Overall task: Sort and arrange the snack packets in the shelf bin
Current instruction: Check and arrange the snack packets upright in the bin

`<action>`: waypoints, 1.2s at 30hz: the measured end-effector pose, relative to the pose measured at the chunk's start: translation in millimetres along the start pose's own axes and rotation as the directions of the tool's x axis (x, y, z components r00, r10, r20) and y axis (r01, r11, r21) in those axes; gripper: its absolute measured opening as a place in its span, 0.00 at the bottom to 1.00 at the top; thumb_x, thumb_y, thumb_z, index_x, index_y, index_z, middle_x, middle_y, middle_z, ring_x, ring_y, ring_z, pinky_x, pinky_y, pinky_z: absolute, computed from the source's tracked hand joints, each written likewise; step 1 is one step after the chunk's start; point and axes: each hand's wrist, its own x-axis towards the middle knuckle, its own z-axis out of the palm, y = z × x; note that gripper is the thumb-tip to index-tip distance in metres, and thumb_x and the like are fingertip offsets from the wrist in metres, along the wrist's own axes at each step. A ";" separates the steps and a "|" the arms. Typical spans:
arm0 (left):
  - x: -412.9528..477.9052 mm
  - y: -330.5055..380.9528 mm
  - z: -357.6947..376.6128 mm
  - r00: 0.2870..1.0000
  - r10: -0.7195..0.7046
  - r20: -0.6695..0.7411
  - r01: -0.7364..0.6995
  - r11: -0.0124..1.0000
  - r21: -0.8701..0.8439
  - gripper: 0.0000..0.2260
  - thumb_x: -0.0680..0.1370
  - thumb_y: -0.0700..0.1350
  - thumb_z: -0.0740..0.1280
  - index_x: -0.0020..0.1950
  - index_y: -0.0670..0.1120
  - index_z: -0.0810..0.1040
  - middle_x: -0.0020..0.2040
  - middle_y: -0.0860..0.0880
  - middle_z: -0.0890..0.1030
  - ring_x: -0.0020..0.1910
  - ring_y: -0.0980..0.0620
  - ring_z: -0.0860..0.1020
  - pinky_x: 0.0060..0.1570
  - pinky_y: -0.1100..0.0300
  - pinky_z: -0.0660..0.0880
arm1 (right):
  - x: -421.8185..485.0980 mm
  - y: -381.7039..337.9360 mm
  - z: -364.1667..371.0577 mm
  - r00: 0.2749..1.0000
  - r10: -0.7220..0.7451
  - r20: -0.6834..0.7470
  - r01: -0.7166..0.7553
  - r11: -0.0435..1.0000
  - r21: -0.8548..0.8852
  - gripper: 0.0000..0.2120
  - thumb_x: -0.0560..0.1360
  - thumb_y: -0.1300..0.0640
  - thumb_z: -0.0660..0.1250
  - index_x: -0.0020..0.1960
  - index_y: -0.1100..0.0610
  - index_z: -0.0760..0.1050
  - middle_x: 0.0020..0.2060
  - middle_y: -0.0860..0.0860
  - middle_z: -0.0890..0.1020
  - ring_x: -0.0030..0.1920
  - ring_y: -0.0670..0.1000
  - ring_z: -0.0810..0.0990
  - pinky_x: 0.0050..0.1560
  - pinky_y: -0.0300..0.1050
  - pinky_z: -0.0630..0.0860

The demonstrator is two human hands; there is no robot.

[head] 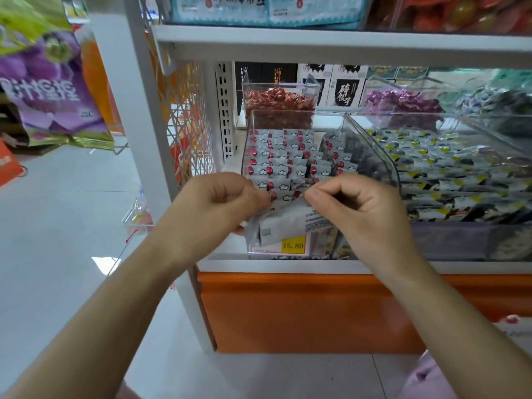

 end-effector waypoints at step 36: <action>0.6 -4.4 -10.2 0.981 0.018 0.196 -0.029 0.998 0.054 0.15 0.66 0.51 0.68 0.52 0.54 0.80 0.49 0.44 0.82 0.47 0.53 0.81 0.51 0.57 0.79 | 8.0 -2.9 -22.4 0.930 0.233 0.285 -0.286 0.944 0.161 0.06 0.69 0.57 0.67 0.40 0.59 0.80 0.34 0.50 0.85 0.31 0.51 0.84 0.27 0.38 0.79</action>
